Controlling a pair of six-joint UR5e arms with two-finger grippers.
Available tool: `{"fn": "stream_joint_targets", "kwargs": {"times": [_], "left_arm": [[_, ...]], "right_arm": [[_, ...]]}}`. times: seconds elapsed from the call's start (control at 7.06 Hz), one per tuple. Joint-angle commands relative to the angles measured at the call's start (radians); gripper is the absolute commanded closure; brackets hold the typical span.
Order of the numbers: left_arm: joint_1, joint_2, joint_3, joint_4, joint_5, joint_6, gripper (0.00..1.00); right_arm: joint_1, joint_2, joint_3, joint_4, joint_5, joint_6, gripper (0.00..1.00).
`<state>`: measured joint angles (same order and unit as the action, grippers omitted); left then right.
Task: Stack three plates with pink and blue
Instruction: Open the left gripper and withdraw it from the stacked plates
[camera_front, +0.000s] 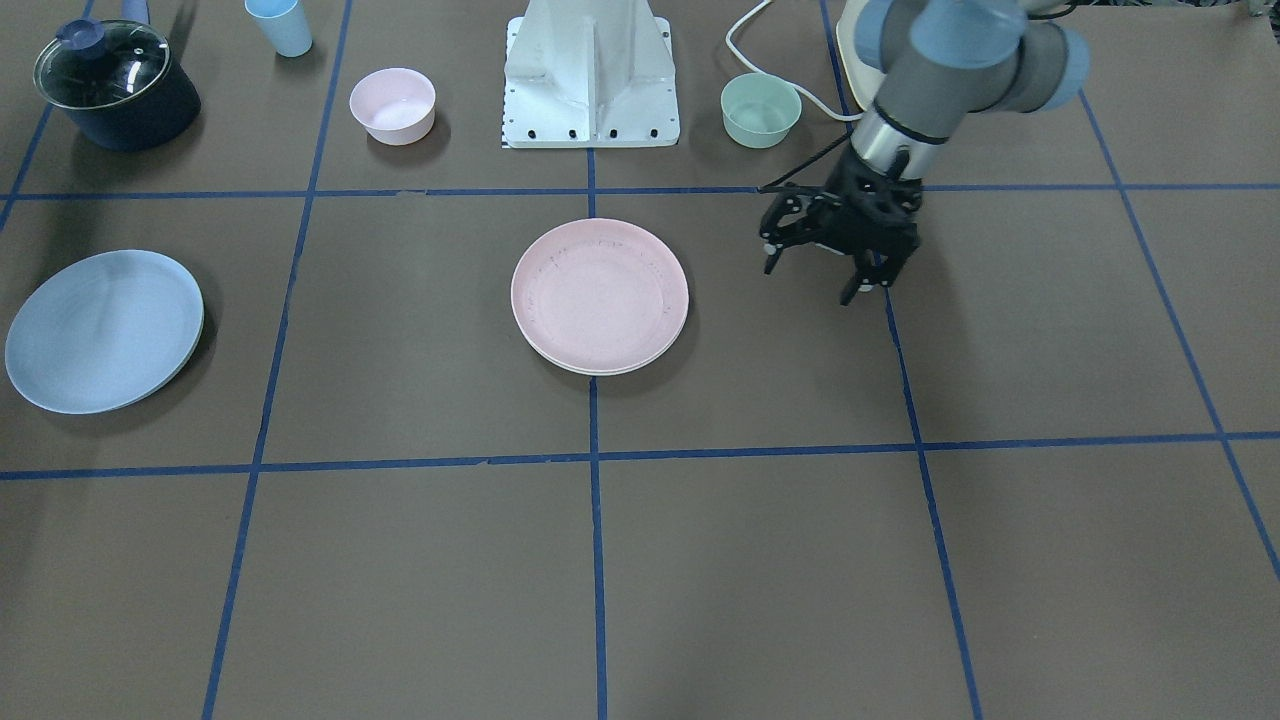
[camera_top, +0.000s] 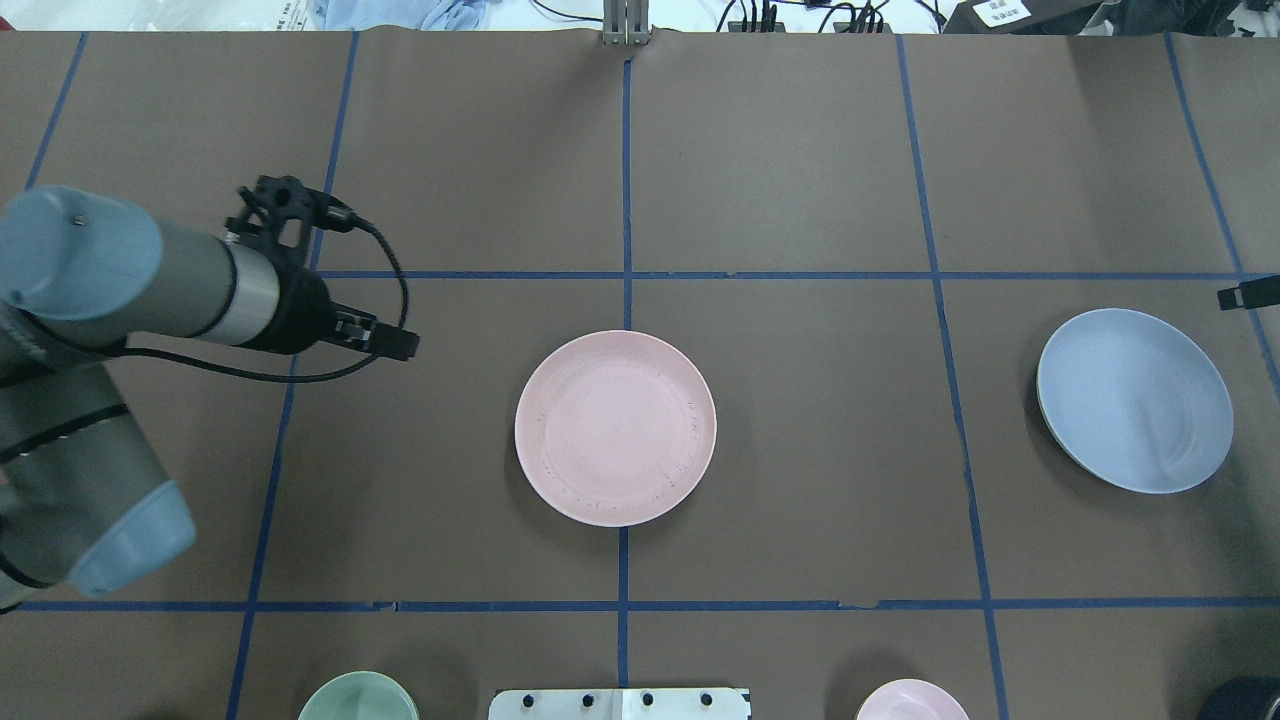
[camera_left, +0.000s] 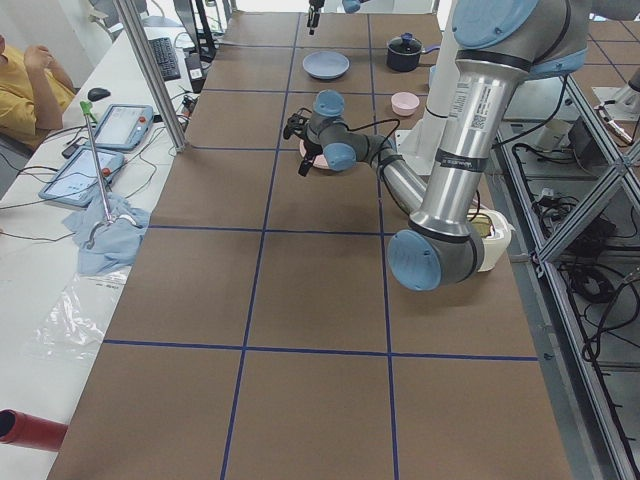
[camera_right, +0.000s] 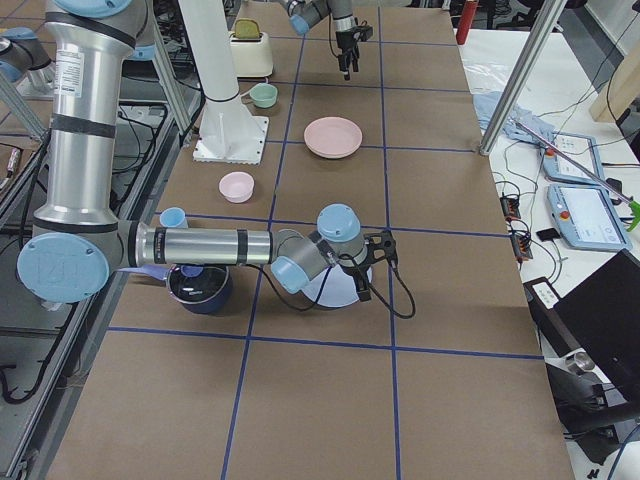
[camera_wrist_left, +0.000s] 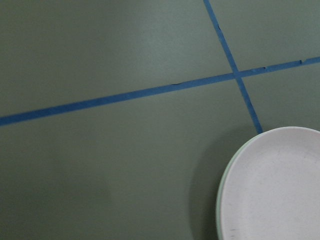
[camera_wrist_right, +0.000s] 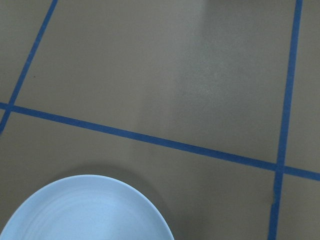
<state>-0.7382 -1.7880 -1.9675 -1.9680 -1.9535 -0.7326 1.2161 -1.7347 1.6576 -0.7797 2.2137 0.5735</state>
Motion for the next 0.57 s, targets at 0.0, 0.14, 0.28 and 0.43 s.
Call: {"fn": "stream_joint_targets", "kwargs": {"times": [0.0, 0.14, 0.28, 0.43], "left_arm": [[-0.151, 0.133, -0.037, 0.000, -0.059, 0.247, 0.00], [-0.159, 0.134, -0.037, 0.000, -0.058, 0.251, 0.00], [-0.158, 0.134, -0.037, 0.000, -0.058, 0.251, 0.00], [-0.158, 0.134, -0.037, -0.002, -0.056, 0.251, 0.00]], "right_arm": [[-0.095, -0.096, -0.005, 0.156, -0.072, 0.129, 0.03], [-0.110, -0.126, -0.007, 0.168, -0.075, 0.149, 0.08], [-0.124, -0.137, -0.019, 0.190, -0.077, 0.170, 0.15], [-0.136, -0.138, -0.042, 0.207, -0.078, 0.178, 0.20]]}}
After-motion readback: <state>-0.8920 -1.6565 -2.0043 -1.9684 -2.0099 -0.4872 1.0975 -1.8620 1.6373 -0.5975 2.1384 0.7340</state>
